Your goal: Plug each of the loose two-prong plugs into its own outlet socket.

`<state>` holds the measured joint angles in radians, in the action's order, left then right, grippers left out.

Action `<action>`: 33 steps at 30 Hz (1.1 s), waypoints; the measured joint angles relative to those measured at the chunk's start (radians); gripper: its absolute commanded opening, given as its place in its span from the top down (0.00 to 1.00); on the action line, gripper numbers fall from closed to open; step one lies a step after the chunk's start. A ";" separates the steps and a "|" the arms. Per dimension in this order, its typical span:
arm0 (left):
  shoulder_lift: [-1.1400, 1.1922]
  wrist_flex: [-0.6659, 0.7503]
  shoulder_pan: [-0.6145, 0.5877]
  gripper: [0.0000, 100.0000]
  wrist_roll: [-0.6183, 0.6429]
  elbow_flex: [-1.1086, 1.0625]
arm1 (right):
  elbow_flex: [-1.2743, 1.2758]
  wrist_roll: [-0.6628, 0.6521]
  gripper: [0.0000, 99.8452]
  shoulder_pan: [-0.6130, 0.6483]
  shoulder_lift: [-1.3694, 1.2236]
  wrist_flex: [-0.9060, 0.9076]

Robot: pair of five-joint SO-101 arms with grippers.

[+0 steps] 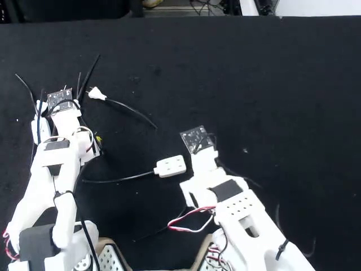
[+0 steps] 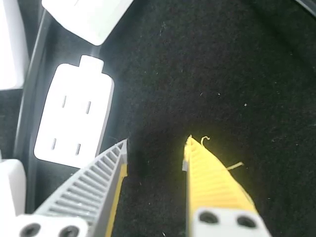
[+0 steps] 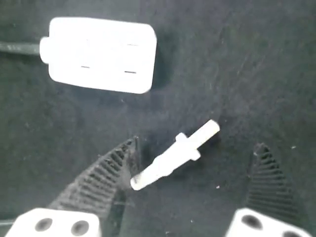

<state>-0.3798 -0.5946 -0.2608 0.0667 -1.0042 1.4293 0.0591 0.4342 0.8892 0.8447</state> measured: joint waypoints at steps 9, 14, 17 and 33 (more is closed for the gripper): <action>0.000 0.000 0.000 0.82 0.000 0.000 | 0.000 0.003 0.98 -0.002 0.000 -0.008; 0.000 0.000 0.000 0.82 0.000 0.000 | 0.002 -0.055 0.96 -0.011 0.000 -0.021; 0.000 0.000 0.000 0.82 0.000 0.000 | 0.006 -0.081 0.99 -0.066 0.000 -0.028; 0.000 0.000 0.000 0.82 0.000 0.000 | -0.540 -0.318 0.99 -0.482 0.000 -0.029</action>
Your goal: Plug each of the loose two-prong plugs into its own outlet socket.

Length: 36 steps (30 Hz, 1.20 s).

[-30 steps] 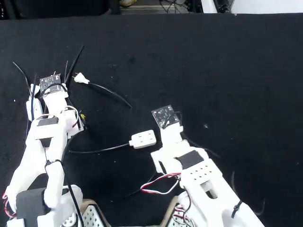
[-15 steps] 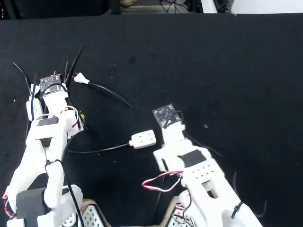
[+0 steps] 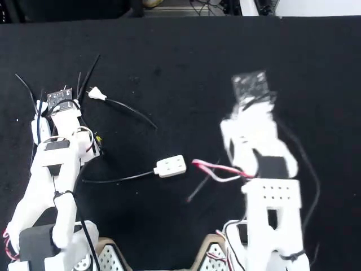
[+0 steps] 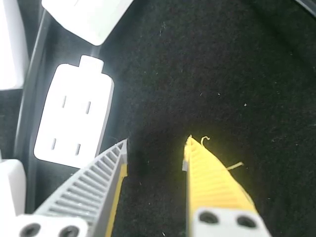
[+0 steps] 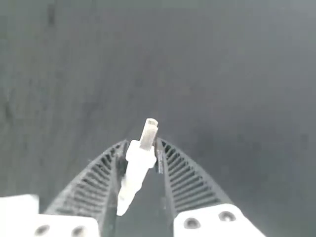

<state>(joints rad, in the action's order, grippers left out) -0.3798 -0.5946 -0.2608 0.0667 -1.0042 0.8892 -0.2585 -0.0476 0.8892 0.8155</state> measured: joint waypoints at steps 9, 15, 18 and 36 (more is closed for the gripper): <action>0.000 0.000 0.000 0.82 0.000 0.000 | -0.092 -0.397 0.99 0.011 0.000 0.000; 0.000 0.000 0.000 0.82 0.000 0.000 | 0.023 -0.910 0.99 0.083 0.000 0.000; 0.000 0.000 0.000 0.82 0.000 0.000 | 0.138 -1.068 0.99 0.110 0.000 0.000; 0.000 0.000 0.000 0.82 0.000 0.000 | 0.526 -1.079 0.78 0.193 0.000 -0.002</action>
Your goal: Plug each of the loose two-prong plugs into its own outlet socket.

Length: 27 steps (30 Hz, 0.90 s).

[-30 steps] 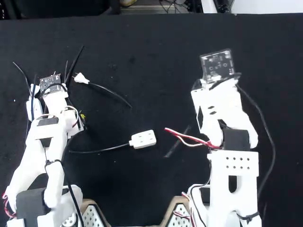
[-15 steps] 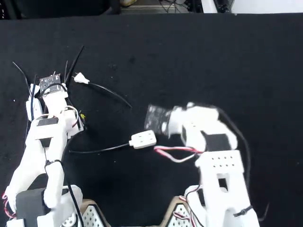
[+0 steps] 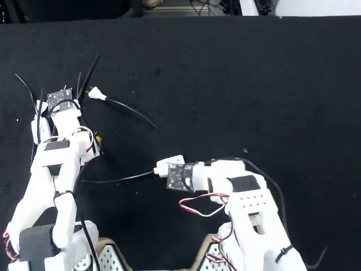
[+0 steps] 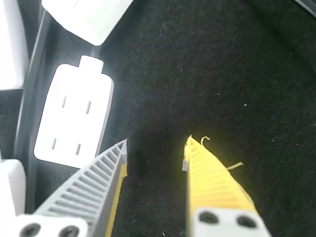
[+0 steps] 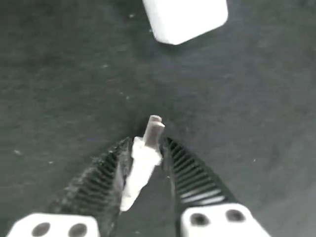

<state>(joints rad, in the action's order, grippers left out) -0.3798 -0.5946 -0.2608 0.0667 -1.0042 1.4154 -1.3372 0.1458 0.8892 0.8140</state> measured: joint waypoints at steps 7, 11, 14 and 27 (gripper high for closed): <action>0.000 0.000 0.000 0.82 0.000 0.000 | -0.008 0.245 0.81 -0.005 0.000 0.008; 0.000 0.000 0.000 0.82 0.000 0.000 | -0.074 0.358 0.86 -0.005 0.000 0.103; 0.000 0.000 0.000 0.82 0.000 0.000 | -0.124 0.368 0.86 -0.017 0.000 0.222; 0.000 0.000 0.000 0.82 0.000 0.000 | -0.103 0.308 0.77 -0.017 0.000 0.204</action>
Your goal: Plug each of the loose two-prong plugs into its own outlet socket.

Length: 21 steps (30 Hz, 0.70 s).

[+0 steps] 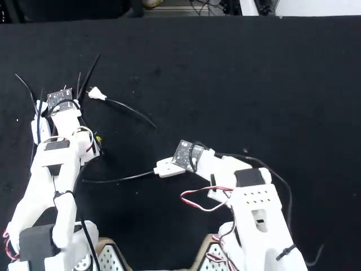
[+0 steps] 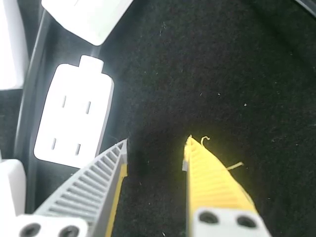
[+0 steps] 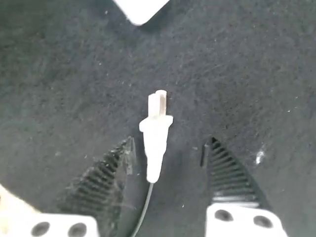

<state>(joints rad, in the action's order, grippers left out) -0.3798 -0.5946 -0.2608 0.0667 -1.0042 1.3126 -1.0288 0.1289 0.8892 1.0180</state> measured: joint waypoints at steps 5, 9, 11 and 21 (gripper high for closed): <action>0.000 0.000 -0.028 0.82 0.000 0.000 | 0.135 -0.046 0.77 -0.009 0.000 -0.198; 0.000 0.000 -0.055 0.82 0.000 0.000 | 0.138 -0.052 0.86 -0.077 0.000 -0.219; 0.000 0.000 -0.055 0.82 0.000 0.000 | 0.138 -0.052 0.95 -0.114 0.000 -0.219; 0.000 0.000 -0.055 0.82 0.000 0.000 | 0.130 0.012 0.99 -0.161 0.000 -0.222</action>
<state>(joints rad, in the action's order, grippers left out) -0.3798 -0.5946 -0.3161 0.0667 -1.0042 1.4431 -1.0165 -0.0322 0.8892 0.7956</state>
